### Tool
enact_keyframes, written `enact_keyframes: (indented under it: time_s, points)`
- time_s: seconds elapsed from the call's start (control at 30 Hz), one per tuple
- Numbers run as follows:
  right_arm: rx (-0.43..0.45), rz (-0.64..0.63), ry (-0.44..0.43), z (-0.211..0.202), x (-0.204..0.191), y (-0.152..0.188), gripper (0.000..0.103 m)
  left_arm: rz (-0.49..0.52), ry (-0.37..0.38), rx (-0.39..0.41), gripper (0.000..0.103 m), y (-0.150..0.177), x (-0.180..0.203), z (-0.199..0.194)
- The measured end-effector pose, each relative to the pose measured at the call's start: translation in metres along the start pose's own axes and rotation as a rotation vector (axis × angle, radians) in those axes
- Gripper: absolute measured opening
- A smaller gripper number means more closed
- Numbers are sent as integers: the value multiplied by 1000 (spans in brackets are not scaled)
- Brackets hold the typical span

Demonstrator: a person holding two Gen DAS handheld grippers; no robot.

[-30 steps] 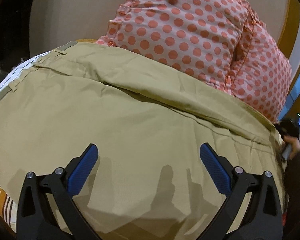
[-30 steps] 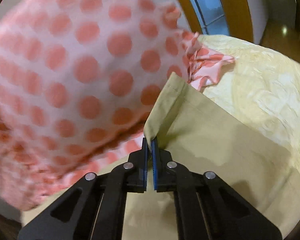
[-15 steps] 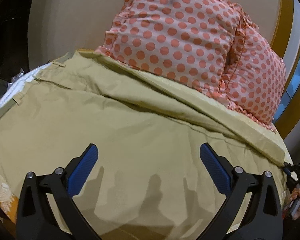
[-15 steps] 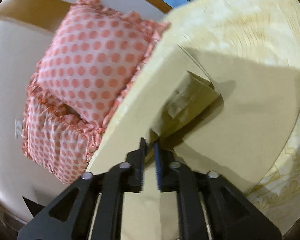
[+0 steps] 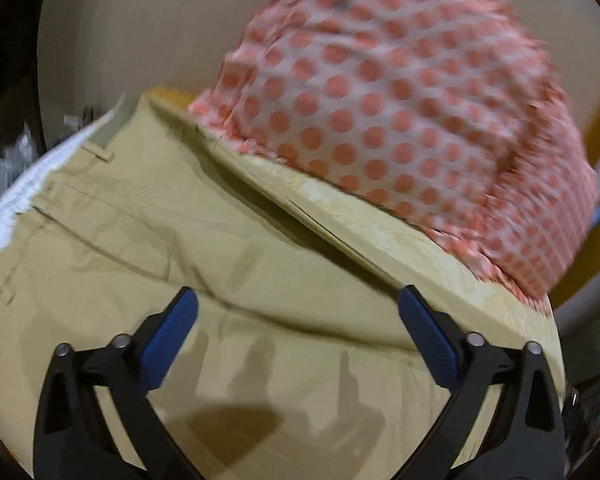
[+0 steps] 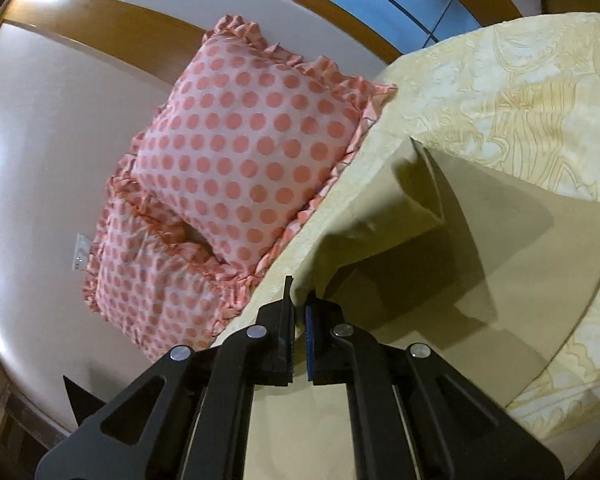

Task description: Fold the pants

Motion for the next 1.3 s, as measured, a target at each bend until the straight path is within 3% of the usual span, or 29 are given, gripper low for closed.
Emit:
enact_keyframes:
  time_s: [0.07,0.17,0.23,0.27,0.3,0.33,0.37,0.47,0.53,0.63,0.7,0.87,1.0,1.03,1.07,1.13,1.17,1.2,1.3]
  points:
    - [-1,-1,-9,0,0,-2,4,-47,-10,-43,91,-15,-6,24]
    - [-4,-16,-13,1,-3,-3,4,-83,-96,-88,84,-40,-16,64]
    - [-6,-23,-14,3,-4,-4,4,-100,-168,-137,66,-51,-25,93]
    - [-7,-25,-15,4,-5,-5,4,-114,-185,-155,49,-53,-30,103]
    - [-7,-26,-16,5,-5,-7,4,-112,-233,-113,16,-59,-34,102]
    - [-6,-30,-18,5,-5,-8,4,-115,-207,-112,7,-61,-34,100]
    - [0,-37,-19,3,-6,-9,4,-147,-161,-104,5,-59,-35,91]
    - [40,-71,-13,-10,-8,-14,4,-96,-127,-26,4,-49,-32,44]
    - [60,-78,8,-19,-3,-15,4,-41,-106,40,4,-24,-34,-8]
    - [73,-72,55,-31,14,-14,4,-20,-70,85,6,34,-47,-76]
    - [75,-68,90,-37,26,-12,4,-20,-68,78,6,68,-58,-99]
    - [93,-41,140,-47,44,-7,4,-57,-76,13,6,139,-74,-110]
    - [80,-91,249,-53,50,0,5,-67,-69,-4,10,158,-85,-101]
    - [86,-89,266,-57,50,2,15,-66,-67,8,11,160,-85,-104]
    - [96,-86,282,-63,50,3,35,-59,-67,18,14,163,-83,-107]
    - [158,-104,322,-79,50,4,53,-27,-75,49,32,169,-81,-118]
    - [175,-123,346,-85,51,4,53,-17,-80,64,48,170,-79,-121]
    - [170,-123,354,-85,53,5,53,-10,-82,77,54,171,-79,-123]
    - [138,-79,333,-78,61,11,47,8,-118,93,61,172,-81,-127]
Point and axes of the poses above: each gripper's, at about its wrist camera, not at the fingertips, and z roughly the way its jaws point, x to its right, y to its underside, the point moved 6 cm from there along z, roughly the way its jaws point, and after that the axes turned 2 degrees about z, right-handed, at the moved point
